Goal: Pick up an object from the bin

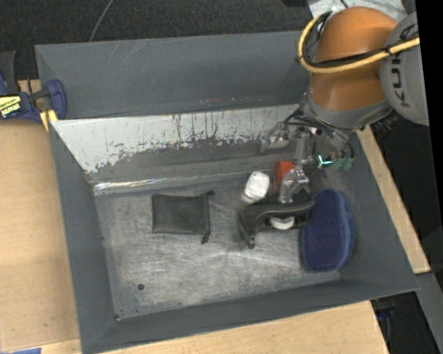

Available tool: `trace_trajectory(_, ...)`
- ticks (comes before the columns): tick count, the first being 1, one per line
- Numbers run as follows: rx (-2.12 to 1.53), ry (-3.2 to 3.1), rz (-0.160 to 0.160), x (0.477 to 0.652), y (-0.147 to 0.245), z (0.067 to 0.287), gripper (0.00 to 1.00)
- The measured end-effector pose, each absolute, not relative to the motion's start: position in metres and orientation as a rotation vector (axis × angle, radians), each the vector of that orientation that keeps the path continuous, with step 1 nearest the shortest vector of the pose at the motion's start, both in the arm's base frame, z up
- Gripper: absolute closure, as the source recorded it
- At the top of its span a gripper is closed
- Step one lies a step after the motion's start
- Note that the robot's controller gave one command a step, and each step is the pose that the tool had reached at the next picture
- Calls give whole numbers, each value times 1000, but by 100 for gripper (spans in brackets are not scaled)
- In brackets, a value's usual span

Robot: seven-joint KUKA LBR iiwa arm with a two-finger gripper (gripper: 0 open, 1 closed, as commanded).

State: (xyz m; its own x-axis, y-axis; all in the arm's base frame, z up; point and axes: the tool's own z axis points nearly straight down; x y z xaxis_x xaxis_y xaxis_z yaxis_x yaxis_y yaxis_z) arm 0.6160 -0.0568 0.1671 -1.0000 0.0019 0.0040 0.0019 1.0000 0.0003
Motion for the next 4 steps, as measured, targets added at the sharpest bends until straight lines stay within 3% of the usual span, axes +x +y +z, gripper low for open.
trace_trajectory(2, 542, -3106, 2, 627, 76, 75, 0)
trace_trajectory(3, 539, -3123, -2, 631, 76, 79, 100)
trace_trajectory(4, 664, -3084, 1, 617, 89, 250, 100)
